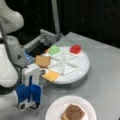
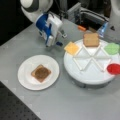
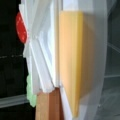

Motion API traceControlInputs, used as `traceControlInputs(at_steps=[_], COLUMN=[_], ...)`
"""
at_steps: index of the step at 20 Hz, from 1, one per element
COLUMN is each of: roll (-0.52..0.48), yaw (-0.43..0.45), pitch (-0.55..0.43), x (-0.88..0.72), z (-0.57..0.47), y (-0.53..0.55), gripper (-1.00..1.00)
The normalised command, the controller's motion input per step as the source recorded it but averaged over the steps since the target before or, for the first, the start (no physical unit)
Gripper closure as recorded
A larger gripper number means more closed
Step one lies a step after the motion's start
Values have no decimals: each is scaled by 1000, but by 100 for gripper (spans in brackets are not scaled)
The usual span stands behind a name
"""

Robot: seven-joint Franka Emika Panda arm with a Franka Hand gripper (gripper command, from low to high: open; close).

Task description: Ingredient selection for cheeseburger or sandwich

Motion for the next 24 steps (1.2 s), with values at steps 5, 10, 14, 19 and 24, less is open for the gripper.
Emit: traceControlInputs(at_steps=[5, 10, 14, 19, 24], roll=[300, 265, 236, 239, 214], yaw=[72, 20, -34, -74, -120], pitch=[-104, -87, -65, -60, -61], x=[159, 114, 64, 32, 9], z=[-74, -32, -14, 12, 28], y=[-109, -52, 3, 54, 143], gripper=[-100, -100, -100, -100, -100])
